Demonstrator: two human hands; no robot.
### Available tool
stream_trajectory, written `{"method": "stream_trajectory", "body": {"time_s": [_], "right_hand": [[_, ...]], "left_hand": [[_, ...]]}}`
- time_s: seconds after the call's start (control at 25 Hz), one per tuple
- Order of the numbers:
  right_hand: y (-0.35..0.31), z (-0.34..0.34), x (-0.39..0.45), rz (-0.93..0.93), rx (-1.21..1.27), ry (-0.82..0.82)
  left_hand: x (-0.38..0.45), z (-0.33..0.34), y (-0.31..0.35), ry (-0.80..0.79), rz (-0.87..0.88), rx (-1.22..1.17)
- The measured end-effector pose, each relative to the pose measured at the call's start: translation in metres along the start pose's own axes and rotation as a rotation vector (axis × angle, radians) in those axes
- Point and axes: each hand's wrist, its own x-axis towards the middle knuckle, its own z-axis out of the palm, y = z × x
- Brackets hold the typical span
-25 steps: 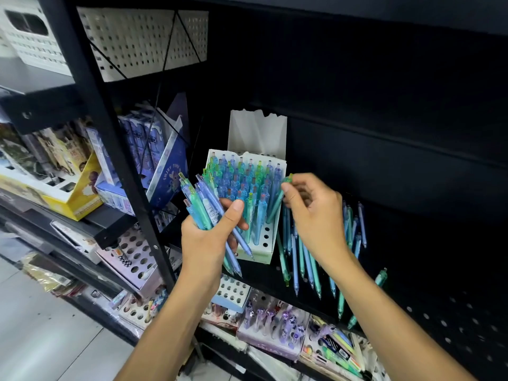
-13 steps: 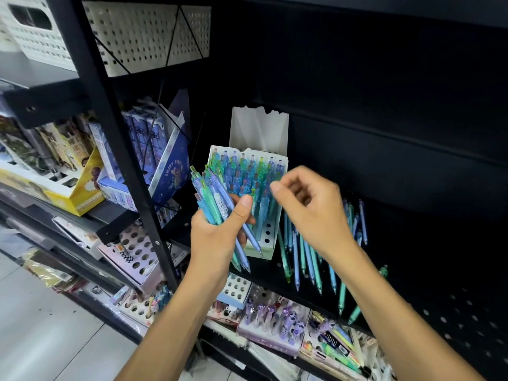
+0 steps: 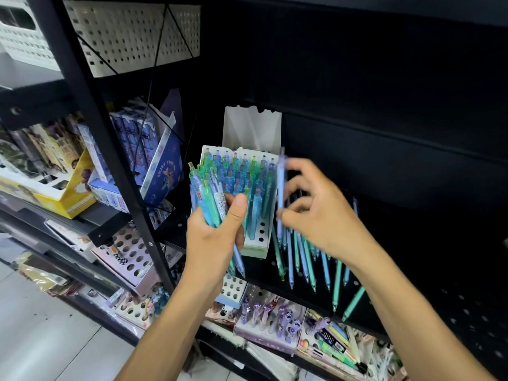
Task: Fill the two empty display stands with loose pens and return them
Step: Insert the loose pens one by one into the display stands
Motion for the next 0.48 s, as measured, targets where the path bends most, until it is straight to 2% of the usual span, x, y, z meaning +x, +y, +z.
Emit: {"method": "stream_trajectory", "body": {"time_s": [0.12, 0.2, 0.48], "right_hand": [[0.015, 0.002, 0.013, 0.038, 0.130, 0.241], [0.025, 0.011, 0.020, 0.037, 0.111, 0.312], [0.033, 0.026, 0.025, -0.040, -0.207, 0.285]], "left_hand": [[0.002, -0.004, -0.001, 0.042, -0.022, -0.046], [0.002, -0.004, -0.004, 0.047, -0.024, -0.051], [0.001, -0.007, -0.009, 0.043, -0.038, -0.041]]}}
